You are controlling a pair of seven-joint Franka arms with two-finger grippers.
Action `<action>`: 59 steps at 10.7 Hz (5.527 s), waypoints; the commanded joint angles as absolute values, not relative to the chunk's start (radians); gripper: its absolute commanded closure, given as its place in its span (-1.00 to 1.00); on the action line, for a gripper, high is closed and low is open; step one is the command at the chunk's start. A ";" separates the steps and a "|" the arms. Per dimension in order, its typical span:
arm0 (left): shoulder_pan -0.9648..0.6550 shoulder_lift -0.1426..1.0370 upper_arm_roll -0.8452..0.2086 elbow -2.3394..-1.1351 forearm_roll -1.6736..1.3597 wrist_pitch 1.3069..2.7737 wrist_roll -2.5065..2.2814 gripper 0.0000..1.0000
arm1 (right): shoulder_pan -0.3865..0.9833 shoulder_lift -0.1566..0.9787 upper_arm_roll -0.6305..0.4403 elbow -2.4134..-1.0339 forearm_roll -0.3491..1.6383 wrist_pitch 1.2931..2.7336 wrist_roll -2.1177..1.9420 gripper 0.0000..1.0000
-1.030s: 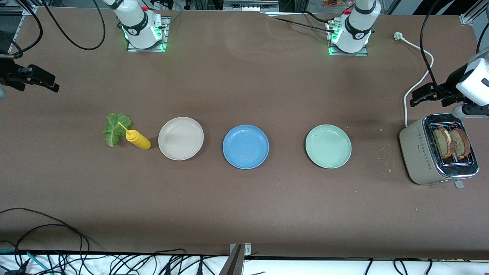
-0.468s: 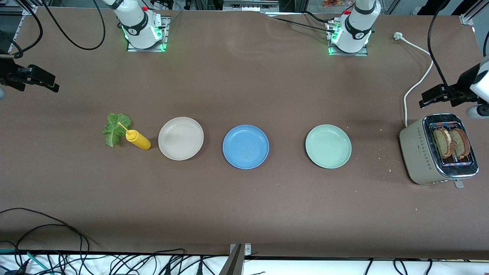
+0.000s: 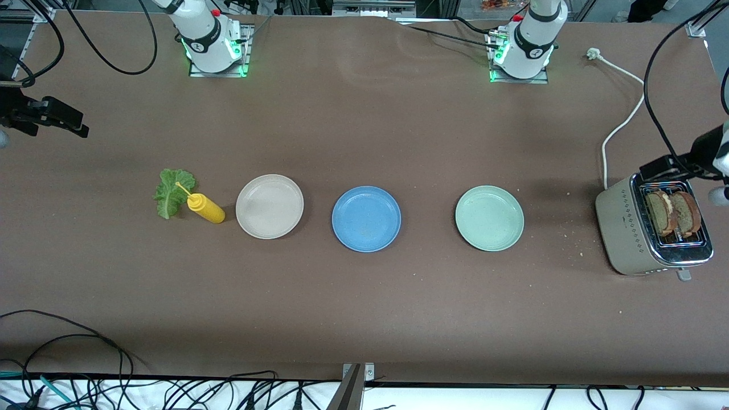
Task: Make sandwich in blue plate with both arms
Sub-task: 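Lower the left gripper into the toaster and grasp a bread slice, then lift the bread slice out of the toaster with the left gripper, then carry the bread slice over the blue plate with the left gripper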
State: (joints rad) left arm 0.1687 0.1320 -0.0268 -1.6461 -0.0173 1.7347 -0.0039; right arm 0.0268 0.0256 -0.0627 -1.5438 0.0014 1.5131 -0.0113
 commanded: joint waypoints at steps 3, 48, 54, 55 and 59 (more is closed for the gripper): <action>0.224 0.299 -0.034 -1.634 0.145 1.856 0.077 -1.00 | 0.026 0.029 -0.060 -1.525 -0.006 1.497 -0.008 -1.00; -0.072 0.664 -0.653 -1.790 -0.594 2.852 -0.525 1.00 | 0.026 0.029 -0.058 -1.525 -0.005 1.497 -0.008 -1.00; -0.141 0.707 -0.614 -1.752 -0.595 2.852 -0.509 1.00 | 0.026 0.028 -0.058 -1.525 -0.005 1.493 -0.009 -1.00; -0.144 0.713 -0.614 -1.753 -0.595 2.852 -0.508 1.00 | 0.026 0.028 -0.058 -1.525 -0.005 1.485 -0.008 -1.00; -0.170 0.724 -0.581 -1.758 -0.595 2.852 -0.503 1.00 | 0.026 0.026 -0.058 -1.525 -0.005 1.473 -0.008 -1.00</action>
